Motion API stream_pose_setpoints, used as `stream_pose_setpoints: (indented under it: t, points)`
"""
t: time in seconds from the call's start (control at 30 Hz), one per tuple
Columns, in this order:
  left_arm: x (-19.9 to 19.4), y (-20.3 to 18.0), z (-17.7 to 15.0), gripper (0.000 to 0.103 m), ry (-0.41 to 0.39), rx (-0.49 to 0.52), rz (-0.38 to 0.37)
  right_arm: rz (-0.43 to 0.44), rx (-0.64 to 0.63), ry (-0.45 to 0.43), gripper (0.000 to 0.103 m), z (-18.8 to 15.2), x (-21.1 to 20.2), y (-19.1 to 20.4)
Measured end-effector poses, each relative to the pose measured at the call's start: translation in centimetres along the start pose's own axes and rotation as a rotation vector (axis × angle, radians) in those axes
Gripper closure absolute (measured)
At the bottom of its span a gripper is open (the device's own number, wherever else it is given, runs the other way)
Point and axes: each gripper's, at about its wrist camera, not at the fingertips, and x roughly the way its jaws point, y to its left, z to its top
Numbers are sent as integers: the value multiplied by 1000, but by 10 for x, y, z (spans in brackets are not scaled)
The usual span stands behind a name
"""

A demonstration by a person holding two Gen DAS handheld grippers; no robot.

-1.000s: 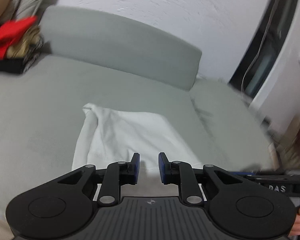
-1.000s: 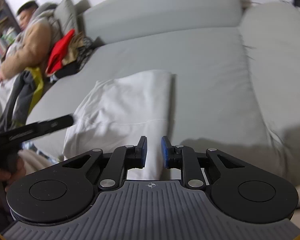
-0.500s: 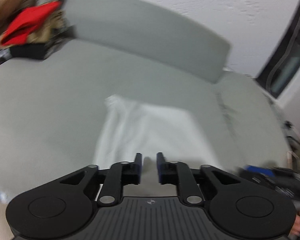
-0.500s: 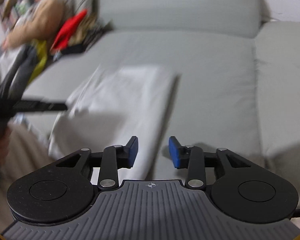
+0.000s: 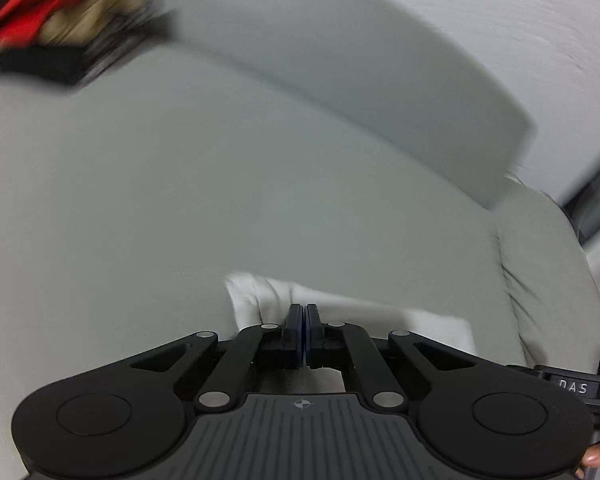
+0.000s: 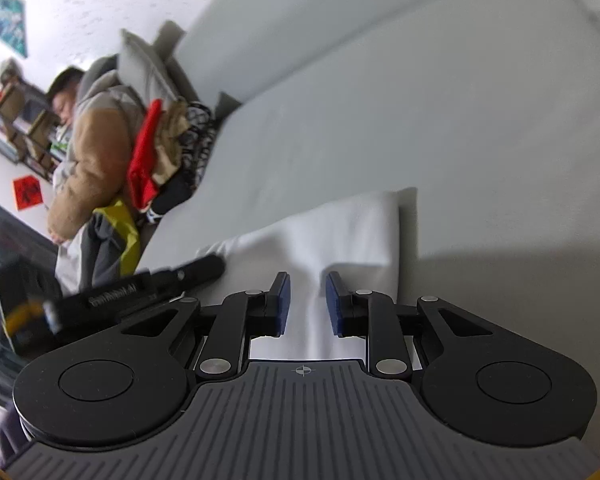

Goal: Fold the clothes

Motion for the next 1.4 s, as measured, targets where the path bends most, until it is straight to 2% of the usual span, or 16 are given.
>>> stream_pose_setpoints:
  t: [0.03,0.17,0.27,0.3,0.37,0.47,0.53,0.6,0.63,0.8,0.9,0.97,1.13,1.23,1.3,1.4]
  points:
    - [0,1,0,99,-7,1,10,-13,24,-14,102,6,8,-8]
    - [0,3,-3,96,-25,24,28,-128,101,-175,103,23,11,-34]
    - [-5,3,-6,96,-35,37,17,-235,139,-238,103,27,4,-41]
    - [-9,3,-8,96,-40,46,12,-243,146,-236,103,26,-2,-39]
    - [-16,3,-12,96,-48,65,0,-272,104,-231,91,17,-17,-27]
    - [-35,3,-21,86,-61,93,-43,-282,39,-219,90,-2,-49,-11]
    - [-49,-2,-28,80,-71,106,-66,-277,10,-202,82,-20,-70,1]
    - [-65,-10,-37,76,-76,124,-81,-286,-20,-178,65,-39,-87,15]
    - [-74,-15,-42,74,-76,134,-87,-293,-35,-167,62,-48,-96,21]
    - [-120,-50,-81,66,-58,168,-114,-314,-76,-104,61,-90,-128,49]
    - [-132,-60,-109,66,-30,200,-113,-264,-109,-65,63,-113,-137,70]
    - [-138,-67,-126,67,-37,249,-53,-227,-158,-51,64,-128,-138,87]
    - [-125,-69,-144,67,-4,297,10,-324,-363,-49,64,-160,-123,119]
    - [-102,-61,-153,67,92,316,82,-398,-435,-13,65,-171,-105,117]
    - [-93,-51,-160,66,182,273,105,-428,-455,29,65,-178,-99,112]
    - [-77,-33,-174,67,387,194,158,-456,-464,90,64,-190,-103,106]
